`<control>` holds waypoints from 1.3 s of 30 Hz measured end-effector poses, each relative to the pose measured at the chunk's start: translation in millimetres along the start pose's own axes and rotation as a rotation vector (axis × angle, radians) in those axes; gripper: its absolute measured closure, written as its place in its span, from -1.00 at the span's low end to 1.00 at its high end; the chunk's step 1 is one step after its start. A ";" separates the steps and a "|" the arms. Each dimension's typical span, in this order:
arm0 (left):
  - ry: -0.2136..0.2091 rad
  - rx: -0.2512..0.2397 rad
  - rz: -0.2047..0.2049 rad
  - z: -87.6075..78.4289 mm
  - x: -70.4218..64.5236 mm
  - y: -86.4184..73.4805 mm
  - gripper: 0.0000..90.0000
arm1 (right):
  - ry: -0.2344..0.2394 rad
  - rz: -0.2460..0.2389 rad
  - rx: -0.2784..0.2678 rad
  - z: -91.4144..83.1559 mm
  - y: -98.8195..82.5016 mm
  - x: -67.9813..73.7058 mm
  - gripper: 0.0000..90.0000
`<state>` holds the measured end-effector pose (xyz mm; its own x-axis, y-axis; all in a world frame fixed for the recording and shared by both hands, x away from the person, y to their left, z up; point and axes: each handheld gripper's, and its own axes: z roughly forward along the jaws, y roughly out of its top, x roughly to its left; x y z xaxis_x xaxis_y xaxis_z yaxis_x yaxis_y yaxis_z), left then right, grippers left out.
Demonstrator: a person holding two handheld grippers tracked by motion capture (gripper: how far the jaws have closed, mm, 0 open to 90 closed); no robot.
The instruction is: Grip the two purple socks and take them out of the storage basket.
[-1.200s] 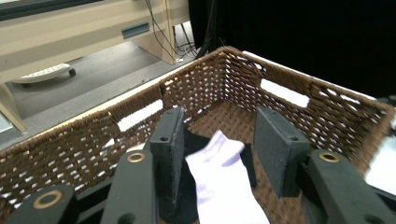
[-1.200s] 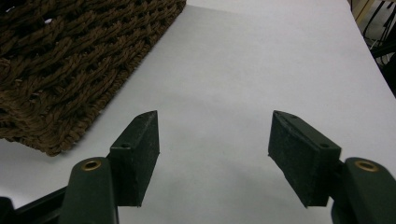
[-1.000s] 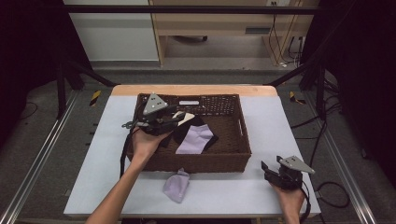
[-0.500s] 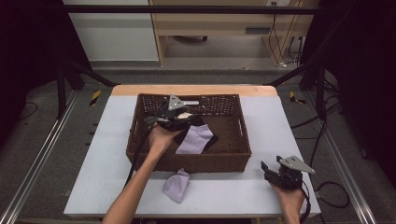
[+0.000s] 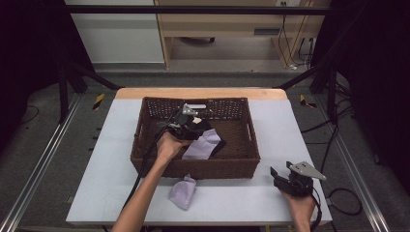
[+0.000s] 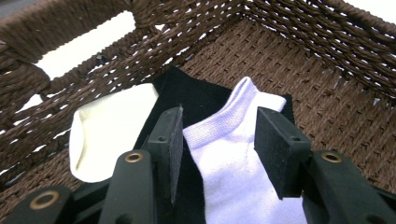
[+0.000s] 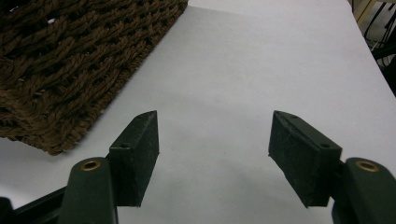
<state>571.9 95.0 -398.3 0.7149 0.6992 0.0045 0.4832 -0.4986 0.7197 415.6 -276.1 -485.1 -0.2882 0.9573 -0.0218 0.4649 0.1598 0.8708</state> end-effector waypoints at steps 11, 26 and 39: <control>-0.045 0.092 -0.013 9.6 -0.3 -5.0 0.18 | 0.003 -0.003 -0.004 -0.2 -0.2 0.2 -0.25; -0.007 0.246 0.025 23.5 -5.8 -8.4 0.28 | 0.005 -0.004 -0.001 -0.6 -0.2 0.9 -0.26; -0.038 0.321 -0.034 26.4 -6.9 -8.5 0.91 | 0.006 -0.004 -0.002 -0.4 -0.2 0.7 -0.26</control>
<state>576.3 80.9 -422.8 0.7109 0.7018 -0.0461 0.6377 -0.6155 0.4631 414.9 -275.5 -485.1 -0.2951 0.9552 -0.0221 0.4625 0.1630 0.8715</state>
